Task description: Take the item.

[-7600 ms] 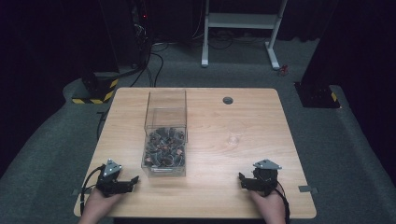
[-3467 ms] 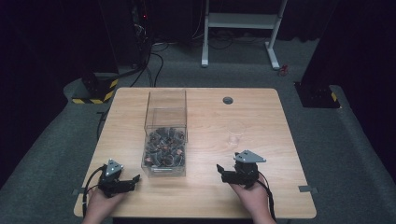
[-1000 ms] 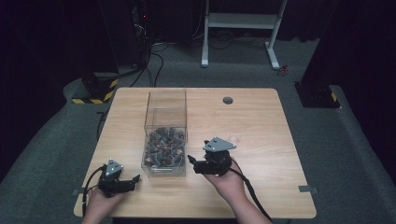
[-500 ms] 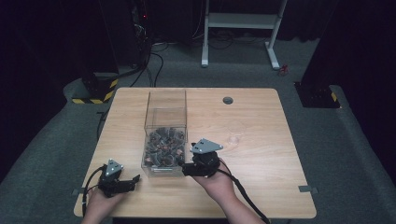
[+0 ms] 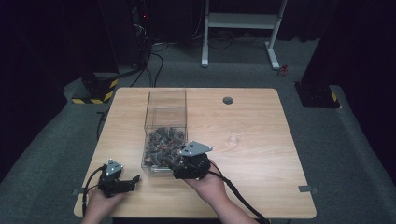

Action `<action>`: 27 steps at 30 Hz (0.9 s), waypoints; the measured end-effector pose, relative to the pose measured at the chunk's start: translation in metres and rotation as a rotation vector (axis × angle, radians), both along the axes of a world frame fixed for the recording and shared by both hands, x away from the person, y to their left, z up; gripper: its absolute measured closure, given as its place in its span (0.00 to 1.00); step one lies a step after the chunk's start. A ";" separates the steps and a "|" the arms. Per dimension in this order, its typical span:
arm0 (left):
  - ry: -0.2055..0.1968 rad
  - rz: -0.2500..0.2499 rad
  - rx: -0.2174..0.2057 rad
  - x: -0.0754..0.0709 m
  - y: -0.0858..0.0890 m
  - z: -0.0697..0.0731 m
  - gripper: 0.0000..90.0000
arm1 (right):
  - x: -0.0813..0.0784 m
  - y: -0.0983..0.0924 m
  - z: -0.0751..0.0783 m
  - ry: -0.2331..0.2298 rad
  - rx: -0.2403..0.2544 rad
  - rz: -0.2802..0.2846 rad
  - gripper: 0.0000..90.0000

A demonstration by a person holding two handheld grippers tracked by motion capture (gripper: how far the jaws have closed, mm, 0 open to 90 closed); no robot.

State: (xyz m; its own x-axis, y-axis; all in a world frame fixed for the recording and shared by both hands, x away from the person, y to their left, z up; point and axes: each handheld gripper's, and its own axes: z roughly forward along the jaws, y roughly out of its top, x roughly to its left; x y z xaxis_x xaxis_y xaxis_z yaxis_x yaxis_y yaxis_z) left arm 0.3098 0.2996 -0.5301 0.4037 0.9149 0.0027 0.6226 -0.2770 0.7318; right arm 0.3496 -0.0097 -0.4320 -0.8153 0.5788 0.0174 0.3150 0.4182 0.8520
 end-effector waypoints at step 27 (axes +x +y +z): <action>0.000 0.000 0.000 0.000 0.000 0.000 0.14 | 0.001 0.013 -0.008 0.013 -0.045 0.039 0.83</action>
